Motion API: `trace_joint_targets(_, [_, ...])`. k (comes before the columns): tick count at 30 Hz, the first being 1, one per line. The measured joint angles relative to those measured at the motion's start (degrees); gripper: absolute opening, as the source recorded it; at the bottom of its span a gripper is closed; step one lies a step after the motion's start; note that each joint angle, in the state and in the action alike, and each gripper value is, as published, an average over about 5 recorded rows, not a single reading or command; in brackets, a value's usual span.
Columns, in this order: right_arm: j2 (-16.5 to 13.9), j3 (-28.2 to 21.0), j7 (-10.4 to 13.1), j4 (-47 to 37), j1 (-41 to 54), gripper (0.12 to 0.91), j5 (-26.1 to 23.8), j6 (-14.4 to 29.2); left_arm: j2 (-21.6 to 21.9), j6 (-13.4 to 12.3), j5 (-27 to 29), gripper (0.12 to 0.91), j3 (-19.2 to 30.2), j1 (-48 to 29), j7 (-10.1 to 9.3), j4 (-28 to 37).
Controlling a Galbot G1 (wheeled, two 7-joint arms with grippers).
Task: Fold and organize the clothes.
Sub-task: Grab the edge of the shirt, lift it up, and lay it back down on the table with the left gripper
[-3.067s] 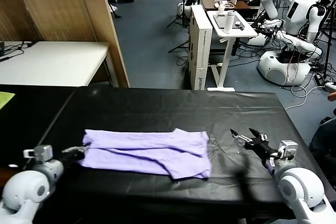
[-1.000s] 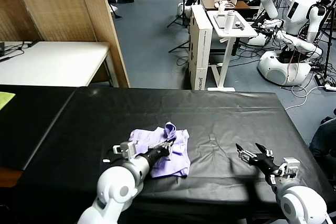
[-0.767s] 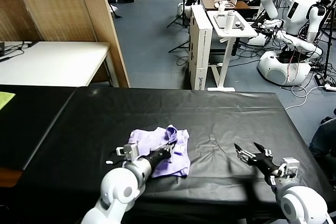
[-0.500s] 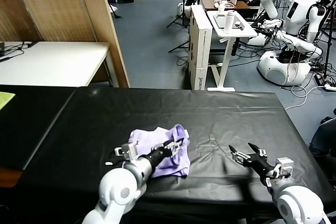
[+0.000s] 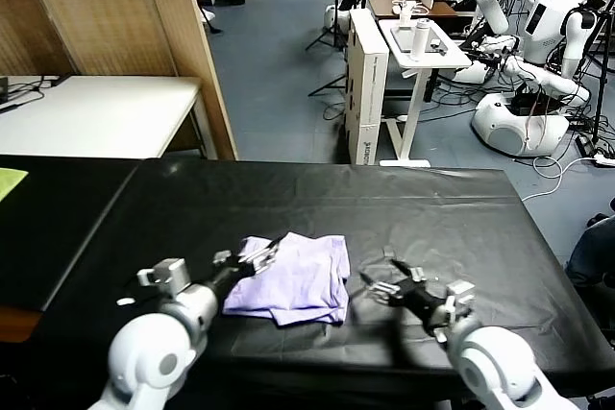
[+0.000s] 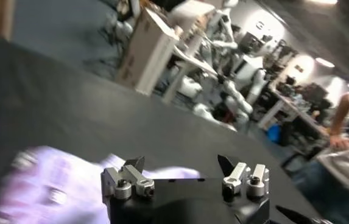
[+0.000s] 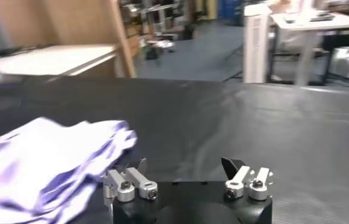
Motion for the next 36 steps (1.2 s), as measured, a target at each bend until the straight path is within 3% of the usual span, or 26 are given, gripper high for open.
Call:
trace_joint_targets(6, [1.19, -5.08, 0.53, -0.15, 1.01, 0.902, 1.07, -0.39, -0.38, 0.00, 2.68, 0.907, -2.01, 3.32, 0.26, -0.40])
trace_joint_targets(9, [1.04, -5.75, 0.54, 0.15, 0.76, 0.857, 1.03, -0.39, -0.85, 0.00, 3.45, 0.907, -2.03, 3.89, 0.50, -0.33])
trace_joint_targets(14, [0.63, -5.75, 0.54, 0.81, 0.03, 0.666, 0.78, -0.38, -0.96, 0.00, 3.75, 0.907, -1.95, 4.14, 0.58, -0.13])
trace_joint_targets(19, [0.65, -5.97, 0.57, 1.05, -0.60, 0.523, 0.14, -0.38, -0.56, 0.00, 3.87, 0.907, -2.07, 4.42, 0.62, -0.02])
trace_joint_targets(24, [0.69, -6.22, 0.61, 1.42, -1.23, 0.246, -0.65, -0.37, -0.09, 0.01, 3.95, 0.907, -2.26, 4.51, 0.71, 0.10])
trace_joint_targets(26, [0.52, -6.12, 0.63, 1.78, -1.59, 0.171, -0.88, -0.33, 0.04, 0.00, 4.01, 0.907, -2.34, 4.47, 0.72, 0.22])
trace_joint_targets(36, [-0.97, -5.05, 1.49, 3.33, -4.46, 0.139, -1.14, -1.14, 0.40, 0.00, 4.44, 0.907, -2.63, 4.19, 0.79, 1.10])
